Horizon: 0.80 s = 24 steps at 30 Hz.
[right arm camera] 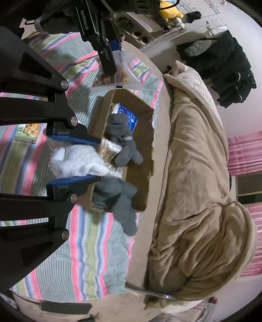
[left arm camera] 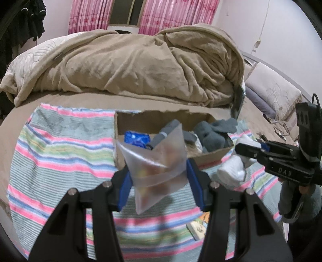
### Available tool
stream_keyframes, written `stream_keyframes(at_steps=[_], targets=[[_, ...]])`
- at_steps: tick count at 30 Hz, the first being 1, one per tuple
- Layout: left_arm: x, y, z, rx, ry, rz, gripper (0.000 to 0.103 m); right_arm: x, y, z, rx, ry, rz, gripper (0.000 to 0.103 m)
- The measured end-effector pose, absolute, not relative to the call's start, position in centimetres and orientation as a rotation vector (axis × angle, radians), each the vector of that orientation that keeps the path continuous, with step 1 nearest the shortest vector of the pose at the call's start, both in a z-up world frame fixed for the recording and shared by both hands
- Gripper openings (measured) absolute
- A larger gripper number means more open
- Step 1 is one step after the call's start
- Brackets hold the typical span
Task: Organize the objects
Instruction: 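Lower the snack bag into the box with the left gripper while the right gripper drops the white sock in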
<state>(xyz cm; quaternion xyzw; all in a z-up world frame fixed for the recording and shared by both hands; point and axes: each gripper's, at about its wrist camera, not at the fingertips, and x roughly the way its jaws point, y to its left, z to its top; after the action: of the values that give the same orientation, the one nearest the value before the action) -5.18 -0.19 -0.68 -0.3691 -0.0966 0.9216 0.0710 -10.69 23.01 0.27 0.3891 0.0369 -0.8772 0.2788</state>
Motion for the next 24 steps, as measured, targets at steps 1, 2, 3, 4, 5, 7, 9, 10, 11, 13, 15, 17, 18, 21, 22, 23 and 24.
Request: stream_keyframes(at_steps=[1, 2, 3, 4, 5, 7, 9, 10, 11, 13, 15, 17, 18, 21, 22, 23, 24], targets=[[-5.5, -0.4, -0.6, -1.106, -0.289, 2.775, 0.052, -11.0, 22.8, 0.3, 1.04, 0.101, -2.352, 0.03], [-5.7, -0.6, -0.5, -1.102, -0.288, 2.779, 0.052, -11.2, 22.6, 0.4, 1.037, 0.101, -2.352, 0.03], [-6.0, -0.6, -0.4, -1.1, -0.289, 2.782, 0.052, -11.4, 22.5, 0.5, 1.033, 0.1, -2.352, 0.03], [-6.3, -0.8, -0.4, -1.097, -0.289, 2.783, 0.052, -11.7, 22.4, 0.6, 1.027, 0.098, -2.353, 0.03], [-6.6, -0.8, -0.3, -1.093, -0.289, 2.785, 0.052, -12.0, 22.2, 0.8, 1.022, 0.096, -2.354, 0.03], [-7.1, -1.0, -0.2, -1.084, -0.286, 2.789, 0.052, -12.5, 22.0, 1.0, 1.013, 0.097, -2.354, 0.03], [-7.7, -1.1, -0.3, -1.081, -0.287, 2.792, 0.052, -13.1, 21.7, 1.1, 1.006, 0.1, -2.356, 0.03], [-8.1, -1.2, -0.4, -1.082, -0.29, 2.793, 0.052, -13.5, 21.6, 1.0, 1.003, 0.1, -2.357, 0.03], [-8.4, -1.3, -0.5, -1.084, -0.291, 2.794, 0.052, -13.9, 21.5, 1.0, 1.001, 0.098, -2.359, 0.03], [-9.1, -1.4, -0.8, -1.089, -0.291, 2.794, 0.052, -14.8, 21.3, 0.7, 1.003, 0.093, -2.361, 0.03], [-9.9, -1.5, -1.2, -1.096, -0.285, 2.791, 0.052, -15.6, 21.0, 0.5, 1.006, 0.083, -2.362, 0.03], [-10.7, -1.5, -1.5, -1.105, -0.278, 2.786, 0.052, -16.6, 20.8, 0.1, 1.008, 0.074, -2.364, 0.03], [-11.1, -1.5, -1.7, -1.11, -0.279, 2.783, 0.052, -17.0, 20.7, -0.1, 1.01, 0.066, -2.368, 0.03], [-12.2, -1.5, -2.3, -1.124, -0.273, 2.775, 0.052, -18.2, 20.2, -0.7, 1.018, 0.04, -2.366, 0.03], [-12.6, -1.4, -2.5, -1.13, -0.274, 2.772, 0.052, -18.6, 20.1, -1.0, 1.022, 0.033, -2.365, 0.03], [-13.0, -1.4, -2.8, -1.137, -0.276, 2.768, 0.052, -18.9, 19.9, -1.2, 1.024, 0.028, -2.363, 0.03], [-13.4, -1.4, -3.1, -1.145, -0.278, 2.766, 0.052, -19.3, 19.7, -1.6, 1.031, 0.022, -2.358, 0.03]])
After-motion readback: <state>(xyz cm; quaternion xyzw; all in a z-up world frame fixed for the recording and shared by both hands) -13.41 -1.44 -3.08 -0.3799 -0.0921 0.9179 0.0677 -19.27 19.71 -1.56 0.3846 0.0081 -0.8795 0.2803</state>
